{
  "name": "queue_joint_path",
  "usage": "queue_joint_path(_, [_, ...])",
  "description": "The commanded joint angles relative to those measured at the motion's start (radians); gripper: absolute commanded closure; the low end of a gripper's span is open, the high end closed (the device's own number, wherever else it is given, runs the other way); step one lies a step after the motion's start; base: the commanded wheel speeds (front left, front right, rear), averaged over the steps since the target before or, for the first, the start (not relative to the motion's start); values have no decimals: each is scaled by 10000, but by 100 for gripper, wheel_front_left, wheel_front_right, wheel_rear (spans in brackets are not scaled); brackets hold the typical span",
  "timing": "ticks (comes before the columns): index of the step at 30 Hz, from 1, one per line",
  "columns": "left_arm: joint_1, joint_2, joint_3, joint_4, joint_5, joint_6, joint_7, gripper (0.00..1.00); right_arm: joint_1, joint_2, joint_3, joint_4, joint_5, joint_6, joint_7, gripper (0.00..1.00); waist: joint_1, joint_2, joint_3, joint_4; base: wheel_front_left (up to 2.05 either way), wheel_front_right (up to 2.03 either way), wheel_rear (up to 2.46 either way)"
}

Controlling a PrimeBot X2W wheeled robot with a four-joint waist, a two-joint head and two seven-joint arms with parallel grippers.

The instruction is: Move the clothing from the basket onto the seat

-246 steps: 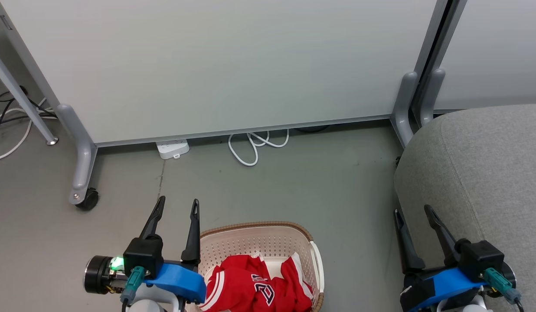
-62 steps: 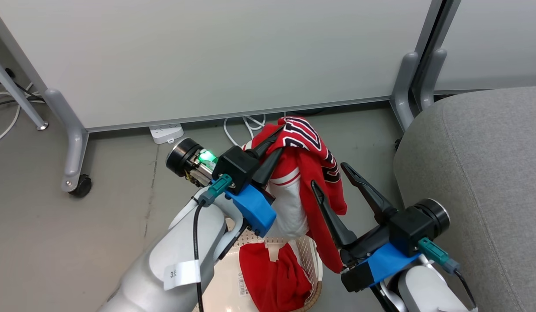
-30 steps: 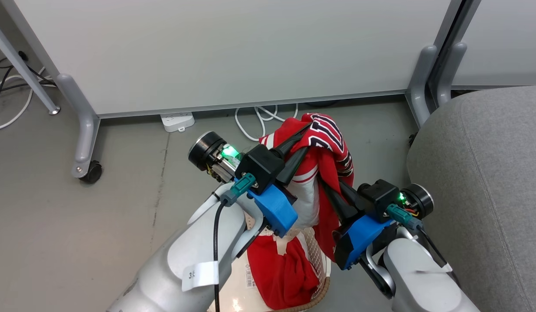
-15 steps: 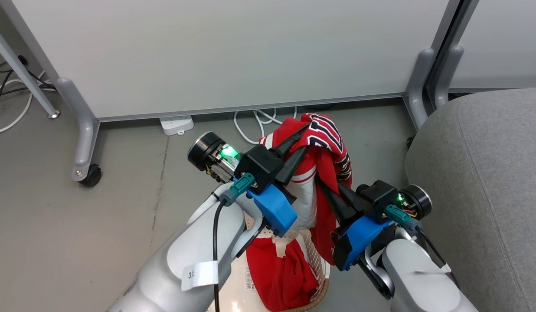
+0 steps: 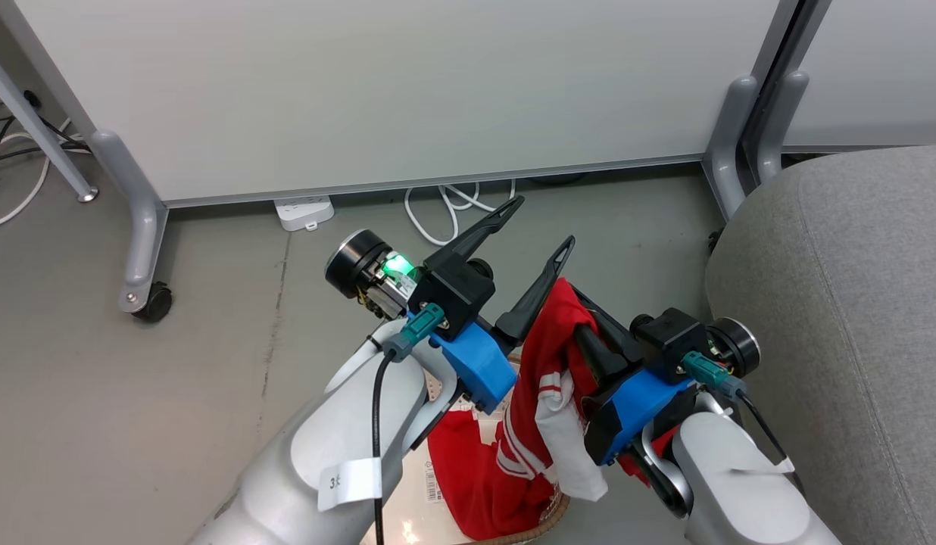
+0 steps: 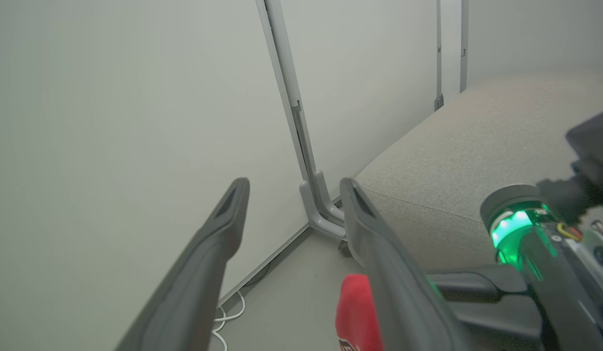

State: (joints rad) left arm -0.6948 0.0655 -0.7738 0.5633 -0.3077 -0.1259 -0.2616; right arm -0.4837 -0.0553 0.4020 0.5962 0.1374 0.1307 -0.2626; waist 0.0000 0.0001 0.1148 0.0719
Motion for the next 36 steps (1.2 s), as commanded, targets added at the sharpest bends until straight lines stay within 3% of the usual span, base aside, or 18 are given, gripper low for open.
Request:
queue_joint_path(1, [20,33,67,3,43,-74,-52,0,-16,15,-58,-85,45,1,-35,100,0,-1,20,-38,0,0,0])
queue_joint_path(17, [-61,171,-209,-124,73,-46,-50,0,164,-532,-1178,-975,-10,1,-35,100,0,-1,625,-1135,0,0,0])
queue_joint_path(36, [-53,403,-1330,-363,-76,-45,-50,0,699,-761,-3805,-2419,-74,1,-35,100,0,-1,1440,-3052,0,0,0])
